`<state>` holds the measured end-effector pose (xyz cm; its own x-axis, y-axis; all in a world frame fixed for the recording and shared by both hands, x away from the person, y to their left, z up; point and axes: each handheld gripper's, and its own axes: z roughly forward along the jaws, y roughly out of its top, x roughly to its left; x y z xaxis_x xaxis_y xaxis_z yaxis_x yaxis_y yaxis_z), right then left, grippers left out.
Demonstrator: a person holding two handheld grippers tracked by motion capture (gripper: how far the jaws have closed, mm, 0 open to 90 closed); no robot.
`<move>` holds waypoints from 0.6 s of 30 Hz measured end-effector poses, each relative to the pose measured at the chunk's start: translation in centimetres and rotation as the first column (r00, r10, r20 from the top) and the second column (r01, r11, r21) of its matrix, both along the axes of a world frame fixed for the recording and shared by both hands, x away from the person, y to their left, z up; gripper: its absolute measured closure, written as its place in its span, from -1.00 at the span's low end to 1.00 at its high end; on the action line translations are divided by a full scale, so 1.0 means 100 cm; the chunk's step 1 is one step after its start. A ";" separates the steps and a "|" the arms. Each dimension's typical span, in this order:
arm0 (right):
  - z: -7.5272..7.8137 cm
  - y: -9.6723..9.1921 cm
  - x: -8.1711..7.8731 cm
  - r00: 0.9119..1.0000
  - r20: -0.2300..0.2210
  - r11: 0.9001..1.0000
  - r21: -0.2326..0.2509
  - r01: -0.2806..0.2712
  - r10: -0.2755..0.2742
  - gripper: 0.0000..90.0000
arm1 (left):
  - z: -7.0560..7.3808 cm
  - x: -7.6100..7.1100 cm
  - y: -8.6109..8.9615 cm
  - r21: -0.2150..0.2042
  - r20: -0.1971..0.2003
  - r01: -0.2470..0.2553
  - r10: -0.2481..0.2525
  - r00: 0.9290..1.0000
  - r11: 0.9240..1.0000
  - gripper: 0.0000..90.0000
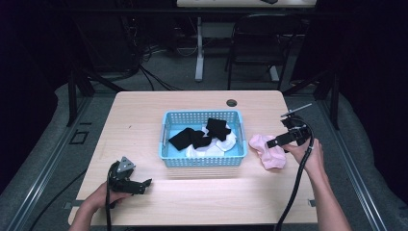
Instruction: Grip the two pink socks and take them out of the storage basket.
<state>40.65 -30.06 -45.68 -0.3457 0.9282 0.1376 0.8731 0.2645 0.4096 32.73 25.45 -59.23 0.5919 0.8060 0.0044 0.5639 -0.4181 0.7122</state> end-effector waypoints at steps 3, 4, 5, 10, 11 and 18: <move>0.005 0.000 -0.017 0.999 0.040 1.000 -0.001 -0.012 0.013 -0.92 | 0.000 0.000 0.000 0.000 0.000 -0.001 0.001 1.000 1.000 -1.00; 0.005 0.000 -0.017 0.999 0.040 1.000 -0.001 -0.012 0.013 -0.92 | 0.000 0.000 0.000 0.000 0.000 -0.001 0.001 1.000 1.000 -1.00; 0.005 -0.001 -0.026 0.999 0.050 1.000 -0.011 -0.020 0.020 -0.94 | 0.000 0.000 0.000 0.000 0.000 0.000 0.000 1.000 1.000 -1.00; 0.003 0.000 -0.043 0.996 0.078 0.999 -0.018 -0.031 0.032 -0.95 | 0.000 0.000 0.000 0.000 0.000 -0.001 0.001 1.000 1.000 -1.00; 0.000 0.001 -0.050 0.996 0.080 0.999 -0.032 -0.033 0.035 -0.94 | 0.000 0.000 0.000 0.000 0.000 -0.001 0.001 1.000 1.000 -1.00; -0.018 0.004 -0.069 0.997 0.053 0.997 -0.048 -0.054 0.056 -0.93 | 0.000 0.000 0.000 -0.001 0.000 -0.001 0.001 1.000 1.000 -1.00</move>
<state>33.71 -29.62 -47.45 -0.4022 0.9126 0.0738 0.8334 0.3315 0.4422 32.73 25.44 -59.23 0.5909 0.8068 0.0037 0.5646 -0.4168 0.7124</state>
